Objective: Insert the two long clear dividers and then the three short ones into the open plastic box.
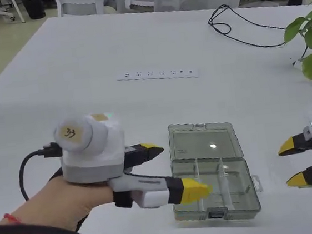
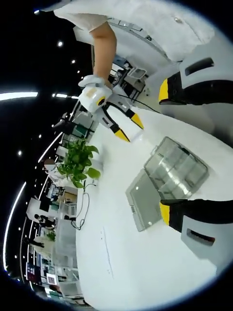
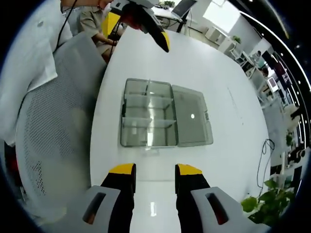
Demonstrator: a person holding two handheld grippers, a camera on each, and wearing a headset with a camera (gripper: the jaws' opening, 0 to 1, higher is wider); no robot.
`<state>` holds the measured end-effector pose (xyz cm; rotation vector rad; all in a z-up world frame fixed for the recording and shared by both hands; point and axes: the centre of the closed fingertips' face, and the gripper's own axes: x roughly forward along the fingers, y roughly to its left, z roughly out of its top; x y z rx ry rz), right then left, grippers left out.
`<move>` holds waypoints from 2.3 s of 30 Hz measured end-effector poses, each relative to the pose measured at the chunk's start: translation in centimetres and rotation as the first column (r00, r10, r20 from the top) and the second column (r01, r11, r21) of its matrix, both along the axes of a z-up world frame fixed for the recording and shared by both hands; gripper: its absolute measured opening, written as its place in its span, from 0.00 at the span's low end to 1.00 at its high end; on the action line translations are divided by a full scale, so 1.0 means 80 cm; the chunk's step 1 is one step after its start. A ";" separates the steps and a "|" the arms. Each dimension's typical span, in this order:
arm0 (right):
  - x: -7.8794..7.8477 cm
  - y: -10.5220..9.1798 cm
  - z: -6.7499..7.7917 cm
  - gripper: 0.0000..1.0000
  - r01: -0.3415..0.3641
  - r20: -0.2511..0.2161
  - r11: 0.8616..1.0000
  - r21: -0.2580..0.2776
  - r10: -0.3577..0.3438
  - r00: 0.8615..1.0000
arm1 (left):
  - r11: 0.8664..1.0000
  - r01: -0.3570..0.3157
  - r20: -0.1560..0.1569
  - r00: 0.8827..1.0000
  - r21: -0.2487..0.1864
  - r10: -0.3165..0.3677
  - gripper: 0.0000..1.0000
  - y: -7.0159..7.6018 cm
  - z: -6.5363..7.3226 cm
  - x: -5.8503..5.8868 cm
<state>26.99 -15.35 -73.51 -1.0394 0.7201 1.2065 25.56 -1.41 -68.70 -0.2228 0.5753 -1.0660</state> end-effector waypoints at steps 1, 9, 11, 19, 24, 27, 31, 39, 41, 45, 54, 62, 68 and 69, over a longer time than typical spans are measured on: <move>-0.003 0.011 0.010 0.33 -0.011 0.015 1.000 0.011 0.011 1.000 | 1.000 -0.008 -0.003 1.000 -0.019 0.008 0.77 -0.005 0.004 0.003; -0.015 0.054 0.047 0.33 -0.043 0.068 0.999 0.033 0.040 0.997 | 0.988 -0.042 -0.166 0.986 -0.146 0.017 0.62 -0.038 0.020 -0.002; -0.020 0.064 0.055 0.33 -0.051 0.081 0.998 0.033 0.048 0.996 | 0.983 -0.059 -0.212 0.977 -0.172 0.022 0.56 -0.044 0.022 -0.004; -0.035 0.092 0.076 0.33 -0.077 0.117 0.996 0.034 0.072 0.991 | 0.963 -0.110 -0.345 0.939 -0.247 0.019 0.33 -0.060 0.021 -0.011; -0.040 0.101 0.083 0.33 -0.080 0.127 0.996 0.034 0.075 0.989 | 0.960 -0.106 -0.384 0.923 -0.258 -0.002 0.23 -0.069 0.017 -0.020; -0.044 0.105 0.086 0.33 -0.085 0.126 0.996 0.041 0.079 0.989 | 0.956 -0.107 -0.398 0.917 -0.272 -0.011 0.17 -0.073 0.019 -0.023; -0.046 0.106 0.089 0.33 -0.087 0.127 0.995 0.042 0.081 0.989 | 0.953 -0.104 -0.406 0.914 -0.284 -0.021 0.10 -0.075 0.020 -0.027; -0.048 0.107 0.089 0.33 -0.091 0.123 0.995 0.042 0.085 0.989 | 0.949 -0.090 -0.402 0.915 -0.302 -0.041 0.00 -0.079 0.024 -0.030; -0.048 0.108 0.089 0.33 -0.093 0.123 0.995 0.041 0.087 0.989 | 0.949 -0.089 -0.403 0.914 -0.303 -0.043 0.00 -0.080 0.024 -0.031; -0.048 0.107 0.090 0.33 -0.095 0.128 0.995 0.039 0.090 0.988 | 0.946 -0.094 -0.412 0.910 -0.309 -0.044 0.00 -0.080 0.024 -0.030; -0.048 0.109 0.091 0.33 -0.110 0.143 0.993 0.034 0.104 0.984 | 0.939 -0.116 -0.426 0.904 -0.324 -0.035 0.00 -0.078 0.024 -0.029; -0.041 0.111 0.116 0.35 -0.074 0.094 0.988 0.135 0.061 0.994 | 0.959 -0.069 -0.327 0.945 -0.275 -0.026 0.00 -0.068 0.022 -0.026; -0.039 0.100 0.132 0.26 -0.048 -0.078 0.971 0.234 0.068 0.995 | 0.973 0.128 -0.094 0.985 -0.190 -0.148 0.00 -0.070 0.032 -0.045; -0.041 0.100 0.135 0.25 -0.045 -0.115 0.967 0.251 0.076 0.990 | 0.972 0.158 -0.061 0.983 -0.173 -0.171 0.00 -0.070 0.033 -0.050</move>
